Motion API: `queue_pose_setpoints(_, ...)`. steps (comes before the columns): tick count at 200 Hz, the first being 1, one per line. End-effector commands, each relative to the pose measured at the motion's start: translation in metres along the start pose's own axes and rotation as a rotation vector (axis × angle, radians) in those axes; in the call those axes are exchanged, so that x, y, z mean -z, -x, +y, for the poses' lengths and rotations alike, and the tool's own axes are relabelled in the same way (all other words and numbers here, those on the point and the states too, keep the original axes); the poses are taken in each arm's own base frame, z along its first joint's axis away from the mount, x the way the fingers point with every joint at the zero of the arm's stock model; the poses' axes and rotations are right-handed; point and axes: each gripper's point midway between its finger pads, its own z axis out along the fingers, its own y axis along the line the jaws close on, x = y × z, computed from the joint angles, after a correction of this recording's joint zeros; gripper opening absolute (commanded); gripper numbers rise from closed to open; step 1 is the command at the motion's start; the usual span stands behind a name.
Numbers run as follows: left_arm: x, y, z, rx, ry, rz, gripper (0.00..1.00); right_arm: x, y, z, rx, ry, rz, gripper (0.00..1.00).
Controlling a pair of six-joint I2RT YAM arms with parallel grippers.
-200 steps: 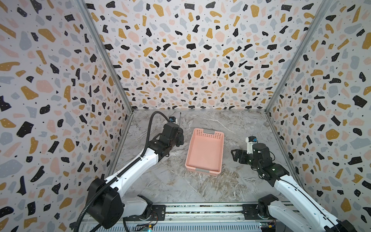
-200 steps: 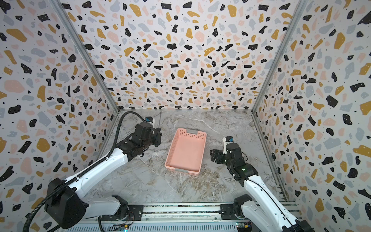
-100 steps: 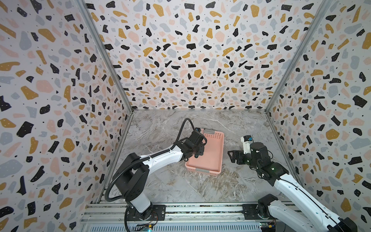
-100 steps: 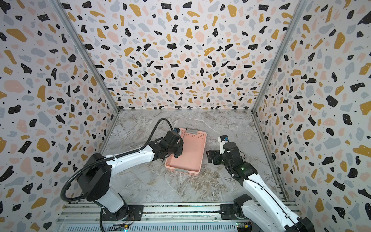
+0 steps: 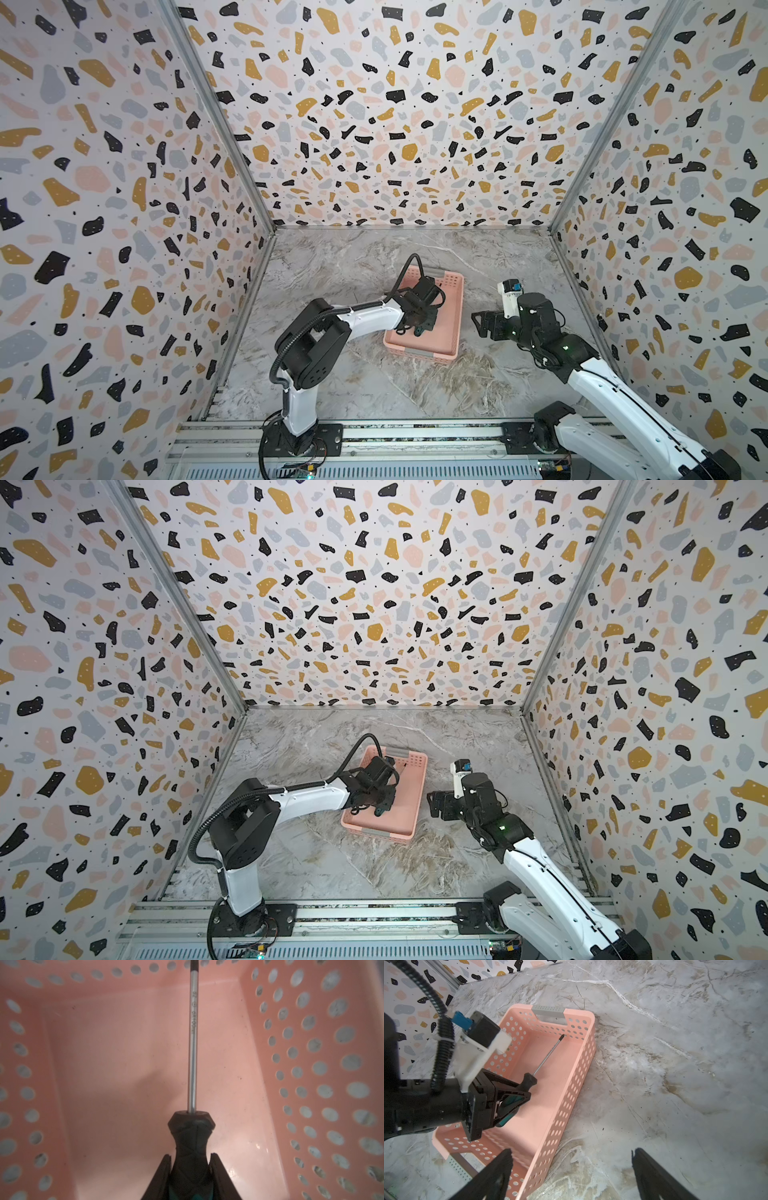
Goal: Put the screwdriver in the bin
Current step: 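Lift the screwdriver with the left gripper and carry it over the pink basket, then lower the screwdriver into the basket and open the left gripper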
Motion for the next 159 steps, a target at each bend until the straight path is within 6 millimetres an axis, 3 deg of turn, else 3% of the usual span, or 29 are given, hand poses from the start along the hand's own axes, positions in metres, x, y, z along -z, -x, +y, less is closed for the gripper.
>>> queue_pose_setpoints(1, 0.002, 0.000, -0.002, -0.038, 0.001, -0.008, 0.25, 0.002, 0.008, 0.003, 0.004, 0.005, -0.022, 0.92)
queue_pose_setpoints(35, -0.002, -0.006, 0.000, -0.052, 0.015, 0.009, 0.33, 0.001, 0.010, 0.004, -0.001, 0.006, -0.026, 0.92)
queue_pose_setpoints(62, 0.000, -0.005, -0.003, -0.065, 0.010, 0.006, 0.49, 0.001, 0.008, 0.003, -0.005, 0.005, -0.017, 0.92)
queue_pose_setpoints(82, 0.002, -0.004, -0.003, -0.066, 0.014, 0.005, 0.52, 0.001, 0.007, 0.003, -0.006, 0.003, -0.014, 0.92)
queue_pose_setpoints(99, 0.009, 0.004, -0.006, -0.064, 0.005, -0.017, 0.62, 0.003, 0.007, 0.003, -0.007, 0.001, -0.017, 0.92)
queue_pose_setpoints(127, 0.044, 0.041, -0.011, -0.115, 0.014, -0.124, 0.73, 0.008, 0.014, 0.000, -0.006, -0.030, -0.023, 0.93)
queue_pose_setpoints(159, 0.107, 0.097, -0.001, -0.184, 0.114, -0.308, 0.88, 0.022, 0.041, -0.004, 0.025, -0.110, -0.041, 0.98)
